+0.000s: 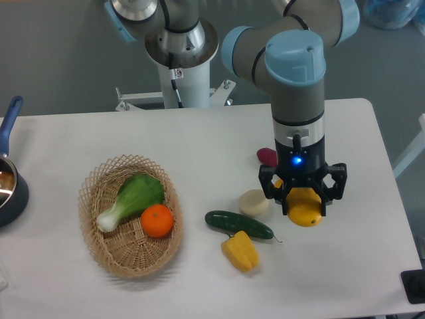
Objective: Place the mango on the table
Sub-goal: 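Hold the yellow mango in the gripper above the table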
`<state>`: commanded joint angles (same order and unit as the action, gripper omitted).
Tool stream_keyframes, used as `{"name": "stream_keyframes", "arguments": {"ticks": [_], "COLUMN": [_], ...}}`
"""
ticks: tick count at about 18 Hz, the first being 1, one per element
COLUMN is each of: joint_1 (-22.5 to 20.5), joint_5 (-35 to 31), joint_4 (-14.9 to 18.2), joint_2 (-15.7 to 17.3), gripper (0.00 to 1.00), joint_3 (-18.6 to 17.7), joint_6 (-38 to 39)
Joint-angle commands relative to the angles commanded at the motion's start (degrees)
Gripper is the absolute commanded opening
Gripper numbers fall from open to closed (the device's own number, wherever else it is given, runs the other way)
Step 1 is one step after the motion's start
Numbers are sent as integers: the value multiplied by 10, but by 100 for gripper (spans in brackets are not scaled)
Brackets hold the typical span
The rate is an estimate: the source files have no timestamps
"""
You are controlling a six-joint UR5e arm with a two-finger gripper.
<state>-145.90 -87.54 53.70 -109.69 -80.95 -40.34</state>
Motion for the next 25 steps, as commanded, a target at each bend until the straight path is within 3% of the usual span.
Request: {"name": "stream_keyframes", "arguments": {"ticks": [17,21,25], "joint_1": [4,4,6], "joint_5": [-2,-4,-10], "joint_4": [-5,-10,-56], "joint_2": [-2,-23,-57], "gripper": [50,50,50], "joint_3": [-12,-11,-11], "joint_6": [6,2,9]}}
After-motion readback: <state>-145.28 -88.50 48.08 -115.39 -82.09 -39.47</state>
